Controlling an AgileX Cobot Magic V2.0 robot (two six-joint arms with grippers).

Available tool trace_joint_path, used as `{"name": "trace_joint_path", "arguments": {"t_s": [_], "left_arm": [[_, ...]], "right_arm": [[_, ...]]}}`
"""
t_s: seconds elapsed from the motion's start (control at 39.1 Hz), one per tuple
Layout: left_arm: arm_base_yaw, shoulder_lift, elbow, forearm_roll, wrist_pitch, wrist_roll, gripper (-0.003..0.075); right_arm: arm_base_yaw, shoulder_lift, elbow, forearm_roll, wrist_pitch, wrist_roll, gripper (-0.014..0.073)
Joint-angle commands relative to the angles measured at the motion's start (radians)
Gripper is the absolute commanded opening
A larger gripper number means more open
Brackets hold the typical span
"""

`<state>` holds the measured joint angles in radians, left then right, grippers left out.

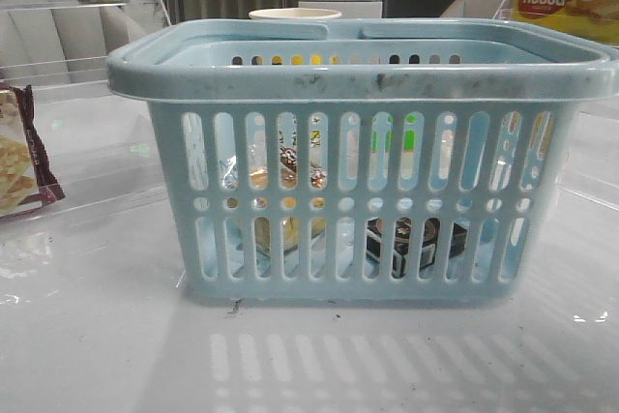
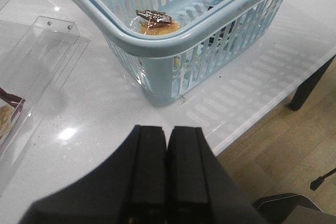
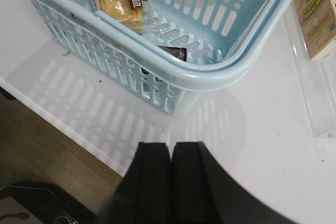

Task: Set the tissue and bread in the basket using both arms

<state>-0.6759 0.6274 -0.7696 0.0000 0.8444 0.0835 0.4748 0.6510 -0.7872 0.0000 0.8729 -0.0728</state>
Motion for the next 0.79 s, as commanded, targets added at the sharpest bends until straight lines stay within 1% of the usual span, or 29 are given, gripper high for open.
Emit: {"name": "trace_joint_path", "arguments": {"t_s": [0.0, 0.54, 0.61, 0.67, 0.77], "left_arm": [[-0.007, -0.002, -0.028, -0.007, -0.068, -0.01, 0.0091], [-0.007, -0.002, -0.028, -0.007, -0.068, -0.01, 0.0091], [-0.012, -0.01, -0.015, -0.008, -0.086, -0.01, 0.0091], [0.013, -0.021, 0.006, -0.01, -0.107, -0.01, 0.0091], [0.138, -0.079, 0.07, 0.0, -0.21, -0.01, 0.0091]], "right_arm": [[-0.002, -0.003, -0.027, -0.017, -0.063, -0.005, 0.0056], [-0.002, -0.003, -0.027, -0.017, -0.063, -0.005, 0.0056], [-0.002, -0.003, -0.027, -0.017, -0.063, -0.005, 0.0056], [-0.002, -0.003, -0.027, -0.017, -0.063, -0.005, 0.0056], [-0.002, -0.003, -0.027, -0.017, -0.061, -0.005, 0.0056]]}}
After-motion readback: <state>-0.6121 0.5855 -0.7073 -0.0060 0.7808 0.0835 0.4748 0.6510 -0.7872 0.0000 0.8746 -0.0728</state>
